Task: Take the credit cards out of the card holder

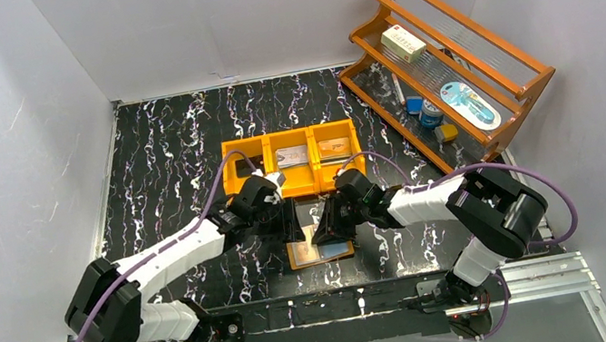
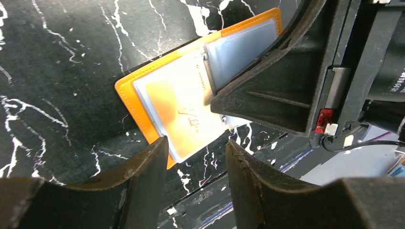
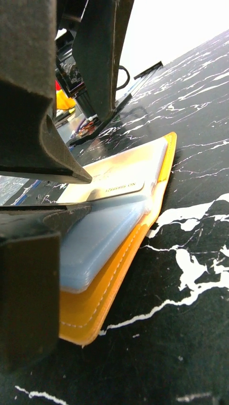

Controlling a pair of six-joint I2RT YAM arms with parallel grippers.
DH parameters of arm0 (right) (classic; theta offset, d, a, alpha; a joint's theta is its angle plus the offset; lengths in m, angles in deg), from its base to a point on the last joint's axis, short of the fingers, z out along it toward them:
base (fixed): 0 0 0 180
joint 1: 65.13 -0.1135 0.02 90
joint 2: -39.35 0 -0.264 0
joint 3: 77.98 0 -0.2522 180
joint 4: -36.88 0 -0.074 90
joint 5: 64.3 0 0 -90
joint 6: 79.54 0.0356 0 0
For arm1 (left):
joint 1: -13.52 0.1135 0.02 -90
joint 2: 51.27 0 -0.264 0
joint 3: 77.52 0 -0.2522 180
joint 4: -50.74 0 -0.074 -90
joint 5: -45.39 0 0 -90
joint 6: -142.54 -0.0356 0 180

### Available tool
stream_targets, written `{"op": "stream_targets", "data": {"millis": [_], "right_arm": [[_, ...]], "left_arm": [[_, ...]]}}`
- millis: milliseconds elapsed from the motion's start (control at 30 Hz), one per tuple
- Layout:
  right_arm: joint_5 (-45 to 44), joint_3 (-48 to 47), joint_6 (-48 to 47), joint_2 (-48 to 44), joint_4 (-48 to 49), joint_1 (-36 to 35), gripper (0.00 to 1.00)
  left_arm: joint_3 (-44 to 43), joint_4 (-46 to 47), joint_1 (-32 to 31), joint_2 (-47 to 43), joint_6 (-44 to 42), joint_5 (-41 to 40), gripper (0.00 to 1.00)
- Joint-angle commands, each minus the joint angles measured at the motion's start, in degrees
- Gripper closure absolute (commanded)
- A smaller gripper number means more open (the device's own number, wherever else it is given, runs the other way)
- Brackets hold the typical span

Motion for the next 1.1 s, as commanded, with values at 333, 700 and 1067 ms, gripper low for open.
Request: {"op": "stream_targets", "data": {"millis": [333,700,1067], "right_arm": [[-0.2,2.31,2.34,0.0,4.4,-0.05,0.75],[2.93,3.81,3.36,0.27,11.07,-0.1,0.83],[3.01,3.66,1.74,0.31,11.02,-0.21,0.99]], "left_arm": [[2.94,4.71,-0.32,7.83,1.62,4.84,0.63],[6.32,4.44,-0.34,8.38,2.58,4.85,0.68],[3.33,-0.19,-0.34,10.27,2.43,1.05,0.72]]}}
